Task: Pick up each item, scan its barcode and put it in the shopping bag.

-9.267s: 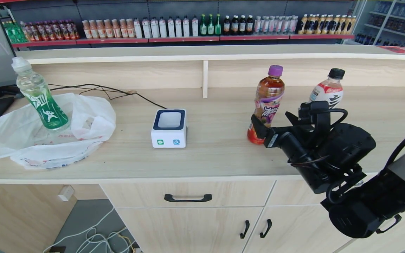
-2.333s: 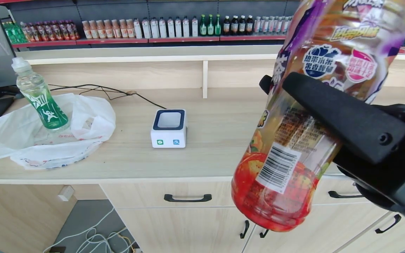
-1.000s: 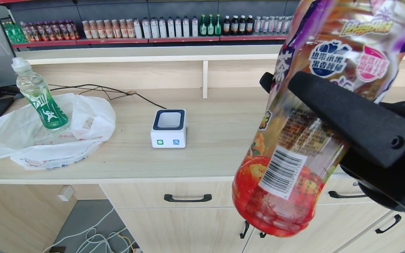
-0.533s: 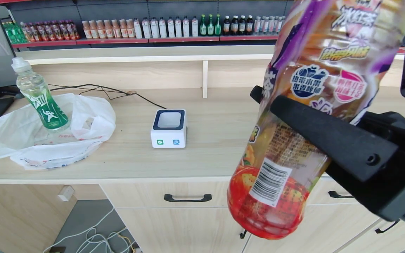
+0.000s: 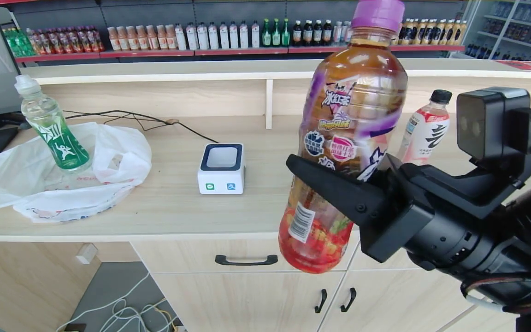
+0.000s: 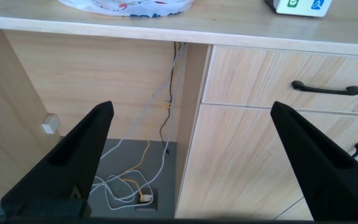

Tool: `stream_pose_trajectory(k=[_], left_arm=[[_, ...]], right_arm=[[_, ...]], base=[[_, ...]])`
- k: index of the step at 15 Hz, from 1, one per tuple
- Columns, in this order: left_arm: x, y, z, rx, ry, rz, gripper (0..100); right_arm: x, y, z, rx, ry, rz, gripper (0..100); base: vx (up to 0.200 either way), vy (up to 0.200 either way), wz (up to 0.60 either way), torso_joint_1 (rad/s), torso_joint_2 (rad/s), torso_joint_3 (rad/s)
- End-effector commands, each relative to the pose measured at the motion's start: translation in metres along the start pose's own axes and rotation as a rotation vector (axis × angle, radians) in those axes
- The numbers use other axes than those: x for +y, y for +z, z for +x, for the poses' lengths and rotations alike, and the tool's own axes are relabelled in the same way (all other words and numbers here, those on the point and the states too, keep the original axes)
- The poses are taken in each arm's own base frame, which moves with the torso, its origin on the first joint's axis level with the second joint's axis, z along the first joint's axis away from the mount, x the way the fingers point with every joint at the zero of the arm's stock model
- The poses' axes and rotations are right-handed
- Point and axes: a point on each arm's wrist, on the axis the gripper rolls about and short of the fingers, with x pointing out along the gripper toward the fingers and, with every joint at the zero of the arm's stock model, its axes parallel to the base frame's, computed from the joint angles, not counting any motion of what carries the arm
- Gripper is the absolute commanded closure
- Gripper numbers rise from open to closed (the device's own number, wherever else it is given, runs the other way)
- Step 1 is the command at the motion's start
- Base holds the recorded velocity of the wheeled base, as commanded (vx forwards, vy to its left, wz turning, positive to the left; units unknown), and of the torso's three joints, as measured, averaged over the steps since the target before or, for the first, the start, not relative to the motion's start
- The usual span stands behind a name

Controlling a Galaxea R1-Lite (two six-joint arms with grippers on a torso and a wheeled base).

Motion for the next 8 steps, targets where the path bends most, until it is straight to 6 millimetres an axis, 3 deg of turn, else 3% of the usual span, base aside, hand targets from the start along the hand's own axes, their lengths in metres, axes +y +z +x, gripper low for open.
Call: stream_pose_trajectory(k=[1,6,8], left_arm=[[0.0,0.0,0.0,0.0,0.0,0.0,0],[0.0,0.0,0.0,0.0,0.0,0.001,0],[0.0,0.0,0.0,0.0,-0.002,0.001,0]], right_arm=[[-0.004,0.001,0.009,-0.012,-0.056,-0.032,100],[-0.026,0.004,0.006,-0.002,-0.258,-0.171,100],[-0.058,0.009,0.006,-0.017,-0.382,-0.317,100]], base=[[0.0,0.0,0.0,0.0,0.0,0.0],[0.0,0.0,0.0,0.0,0.0,0.0],[0.0,0.0,0.0,0.0,0.0,0.0]])
